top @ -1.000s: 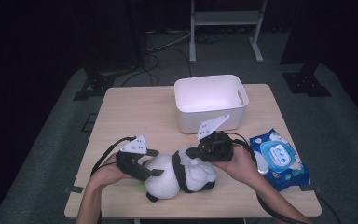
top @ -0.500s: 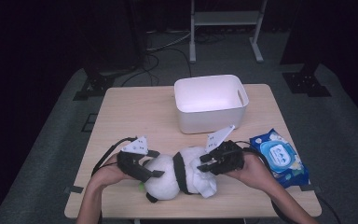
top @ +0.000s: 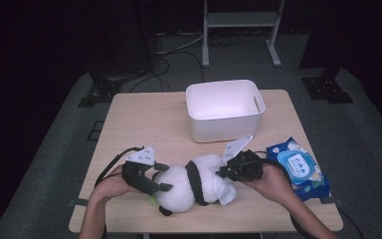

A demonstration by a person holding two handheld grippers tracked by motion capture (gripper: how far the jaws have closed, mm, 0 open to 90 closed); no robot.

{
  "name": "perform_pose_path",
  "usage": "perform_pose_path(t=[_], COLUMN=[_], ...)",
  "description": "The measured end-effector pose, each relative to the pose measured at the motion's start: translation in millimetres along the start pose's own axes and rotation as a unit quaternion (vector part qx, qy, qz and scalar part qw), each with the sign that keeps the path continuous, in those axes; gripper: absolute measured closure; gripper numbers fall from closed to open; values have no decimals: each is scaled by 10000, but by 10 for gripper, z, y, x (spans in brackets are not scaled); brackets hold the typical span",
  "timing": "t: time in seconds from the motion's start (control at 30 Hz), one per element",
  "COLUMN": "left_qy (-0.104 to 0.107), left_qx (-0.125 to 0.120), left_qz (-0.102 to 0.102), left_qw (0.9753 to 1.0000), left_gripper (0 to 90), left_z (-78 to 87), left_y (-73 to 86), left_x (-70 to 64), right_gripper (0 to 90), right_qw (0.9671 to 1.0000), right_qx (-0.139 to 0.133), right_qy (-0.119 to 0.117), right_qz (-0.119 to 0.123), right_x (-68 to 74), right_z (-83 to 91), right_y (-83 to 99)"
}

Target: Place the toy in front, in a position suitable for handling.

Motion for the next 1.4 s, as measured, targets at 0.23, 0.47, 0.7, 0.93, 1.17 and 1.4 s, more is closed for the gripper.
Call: perform_pose_path(t=[0.23, 0.47, 0.7, 0.93, 1.17, 1.4], left_qy=[214, 344, 98, 3, -34, -24], left_qx=[57, 120, 116, 92, 109, 131], left_qz=[-231, -435, -611, -539, -537, -524], left_qw=[9995, 9984, 9980, 9985, 9985, 9985], left_gripper=[308, 303, 291, 285, 273, 267], left_z=[-87, -177, -165, -187, -190, -204], left_y=[-102, -204, -274, -276, -272, -269], left_x=[-102, -180, -180, -148, -151, -152], right_gripper=[864, 863, 862, 863, 854, 834], right_qw=[9997, 9989, 9982, 9948, 9846, 9965], right_qx=[-72, -133, -308, -941, -1661, -765], right_qy=[158, 333, 274, 112, 516, 336], right_qz=[-162, -288, -428, -360, -154, 3], right_x=[-122, -201, -218, -57, 69, 90], right_z=[-17, -23, 23, 235, 310, -71], right_y=[-17, -28, -47, -262, -492, -260])
Point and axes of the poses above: each handheld gripper's, and its own axes: z roughly backward along the jaws, y roughly out of its underside, x roughly to its left, the point moved 3 cm from there along -z, roughly forward along the jaws, and after that the axes turned 11 degrees about -z, right-handed, at the moved point
